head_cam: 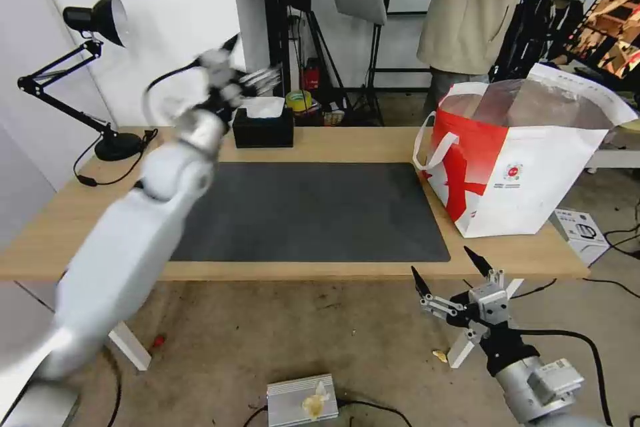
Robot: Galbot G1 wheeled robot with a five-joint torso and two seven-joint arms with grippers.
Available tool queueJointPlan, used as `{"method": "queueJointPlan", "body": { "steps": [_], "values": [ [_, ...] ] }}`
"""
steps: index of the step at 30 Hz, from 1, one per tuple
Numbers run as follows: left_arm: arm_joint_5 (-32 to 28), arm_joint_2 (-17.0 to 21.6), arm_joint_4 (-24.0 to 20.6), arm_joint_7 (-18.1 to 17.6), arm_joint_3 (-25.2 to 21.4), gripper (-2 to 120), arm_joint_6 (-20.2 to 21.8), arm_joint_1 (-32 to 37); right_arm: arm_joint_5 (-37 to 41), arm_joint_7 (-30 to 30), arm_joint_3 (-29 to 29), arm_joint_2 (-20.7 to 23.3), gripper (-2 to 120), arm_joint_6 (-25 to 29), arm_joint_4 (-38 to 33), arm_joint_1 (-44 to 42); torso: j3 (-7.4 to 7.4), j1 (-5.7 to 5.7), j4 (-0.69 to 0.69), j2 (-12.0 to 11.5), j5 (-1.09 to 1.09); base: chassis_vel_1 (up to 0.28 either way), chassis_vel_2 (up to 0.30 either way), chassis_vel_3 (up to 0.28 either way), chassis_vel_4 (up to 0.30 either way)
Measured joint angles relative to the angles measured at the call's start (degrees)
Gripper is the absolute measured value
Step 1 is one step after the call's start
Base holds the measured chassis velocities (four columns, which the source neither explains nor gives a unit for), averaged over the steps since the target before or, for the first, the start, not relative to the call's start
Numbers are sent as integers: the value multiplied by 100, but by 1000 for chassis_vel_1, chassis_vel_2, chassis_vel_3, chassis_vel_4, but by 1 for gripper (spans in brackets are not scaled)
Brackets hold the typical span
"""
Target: Pick up the trash from the table and place it into the takeout bag.
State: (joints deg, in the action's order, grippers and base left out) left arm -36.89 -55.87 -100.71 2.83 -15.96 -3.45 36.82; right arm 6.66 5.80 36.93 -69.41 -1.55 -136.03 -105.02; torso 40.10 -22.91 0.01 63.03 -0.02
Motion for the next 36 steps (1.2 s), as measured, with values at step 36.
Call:
{"method": "queueJointPlan", "body": {
  "steps": [36],
  "values": [
    [545, -1158, -2369, 815, -2978, 100, -676, 4722, 0, 0, 0, 0, 100, 0, 0, 0, 0, 0, -1, 0, 3, 0, 0, 0, 0]
  ]
}}
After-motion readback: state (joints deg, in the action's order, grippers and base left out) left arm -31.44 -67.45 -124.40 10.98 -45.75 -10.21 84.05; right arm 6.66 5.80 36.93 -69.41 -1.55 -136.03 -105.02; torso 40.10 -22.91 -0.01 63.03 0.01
